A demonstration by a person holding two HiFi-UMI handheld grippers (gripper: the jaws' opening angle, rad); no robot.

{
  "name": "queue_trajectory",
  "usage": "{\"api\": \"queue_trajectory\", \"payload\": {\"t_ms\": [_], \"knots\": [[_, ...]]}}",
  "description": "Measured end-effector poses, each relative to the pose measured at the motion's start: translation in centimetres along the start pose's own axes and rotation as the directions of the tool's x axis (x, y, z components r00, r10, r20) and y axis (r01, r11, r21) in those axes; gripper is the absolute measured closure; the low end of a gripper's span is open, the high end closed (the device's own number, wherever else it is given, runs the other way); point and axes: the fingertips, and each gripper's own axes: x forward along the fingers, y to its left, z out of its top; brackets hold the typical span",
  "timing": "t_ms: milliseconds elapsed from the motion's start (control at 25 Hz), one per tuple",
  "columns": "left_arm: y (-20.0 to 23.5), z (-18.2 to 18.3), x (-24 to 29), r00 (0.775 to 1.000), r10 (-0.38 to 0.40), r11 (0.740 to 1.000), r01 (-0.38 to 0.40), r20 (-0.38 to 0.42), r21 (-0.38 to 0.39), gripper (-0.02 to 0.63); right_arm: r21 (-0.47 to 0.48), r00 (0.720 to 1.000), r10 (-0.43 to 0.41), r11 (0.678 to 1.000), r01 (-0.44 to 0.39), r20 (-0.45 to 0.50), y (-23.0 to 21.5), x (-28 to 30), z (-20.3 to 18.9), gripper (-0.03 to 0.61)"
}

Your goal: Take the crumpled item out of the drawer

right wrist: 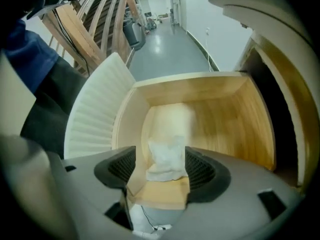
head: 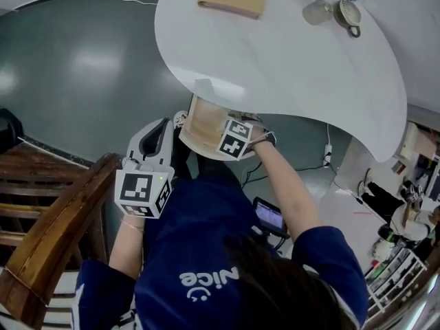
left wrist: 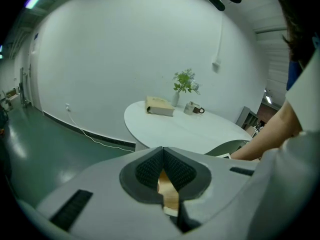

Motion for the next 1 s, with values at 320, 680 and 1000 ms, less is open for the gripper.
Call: {"api": "queue_trajectory", "payload": {"t_ms": [320, 680, 1000], "knots": [[1.5, -0.8, -0.4, 0.998, 0.062, 0.998, -0.062, -0.003, -0.010, 0.609, -0.078, 0.992, 0.035, 0.996, -0.045, -0.119, 0.6, 2.9, -1.1, 0.249], [2.2, -2.1, -1.2, 0.994, 0.102, 0.995, -0.102, -0.037, 0.000, 0.609, -0.130, 0.977, 0.040, 0.989, -0.068, -0.210, 0.2, 5.2, -1.6, 0.213], [1.9, -4.1, -1.8, 0.992, 0.103, 0.994, -0.105, -0.073, -0.020, 0.609, -0.170, 0.949, 0.004, 0.984, -0.061, -0.315, -0.1, 6.9, -2.8, 0.212]]}}
